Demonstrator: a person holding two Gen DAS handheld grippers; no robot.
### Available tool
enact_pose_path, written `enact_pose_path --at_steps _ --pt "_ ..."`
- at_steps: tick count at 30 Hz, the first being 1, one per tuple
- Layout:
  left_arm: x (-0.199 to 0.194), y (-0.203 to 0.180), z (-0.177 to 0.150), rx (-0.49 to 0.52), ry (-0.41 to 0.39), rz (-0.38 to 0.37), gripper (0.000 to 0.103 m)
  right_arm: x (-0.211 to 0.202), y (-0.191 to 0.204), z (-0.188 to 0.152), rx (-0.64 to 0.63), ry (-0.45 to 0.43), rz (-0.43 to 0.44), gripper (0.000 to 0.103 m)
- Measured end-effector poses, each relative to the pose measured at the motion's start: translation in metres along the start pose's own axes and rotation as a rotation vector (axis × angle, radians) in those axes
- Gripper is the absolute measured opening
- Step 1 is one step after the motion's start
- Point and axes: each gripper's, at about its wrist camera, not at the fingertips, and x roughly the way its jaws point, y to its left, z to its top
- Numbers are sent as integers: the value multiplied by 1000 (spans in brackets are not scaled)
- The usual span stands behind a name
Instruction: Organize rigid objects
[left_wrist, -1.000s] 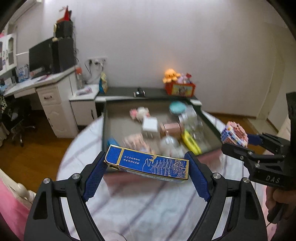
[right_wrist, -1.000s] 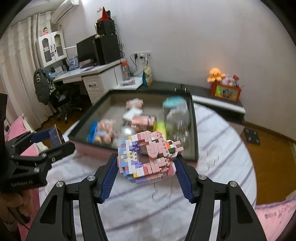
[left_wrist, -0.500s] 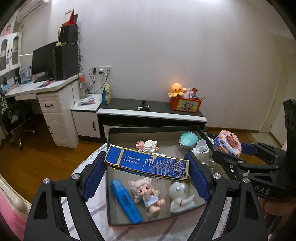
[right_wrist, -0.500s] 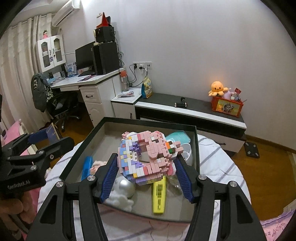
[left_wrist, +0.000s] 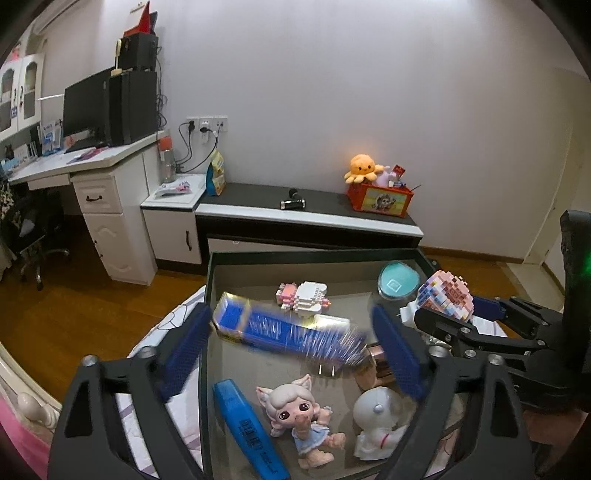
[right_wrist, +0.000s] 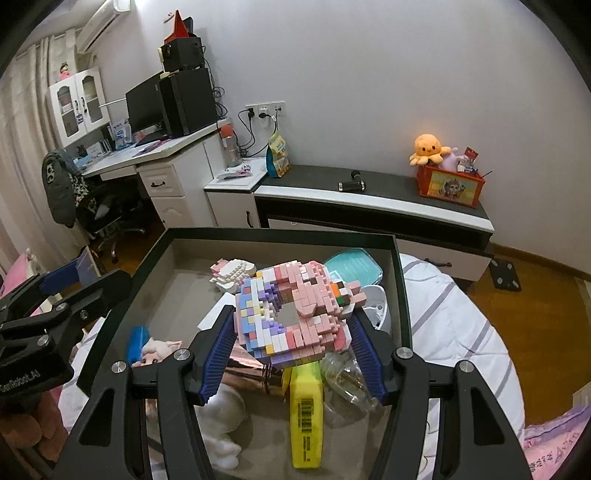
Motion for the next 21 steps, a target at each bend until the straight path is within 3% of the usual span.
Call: enact_pose_path --at_steps 1,2,10,11,21 --pt "0 0 -1 -4 -4 9 103 2 1 -1 -4 3 2 70" --pt "-1 2 -1 -7 -10 9 103 2 2 -2 -7 3 1 84" --pt "-19 11 -7 -37 -25 26 103 -7 -1 -8 45 -3 -33 94" --pt "-23 12 -8 -43 -30 26 103 -9 -2 -8 54 -3 -33 103" --pt "-77 6 -35 -41 -63 30 103 -59 1 -30 101 -53 -32 103"
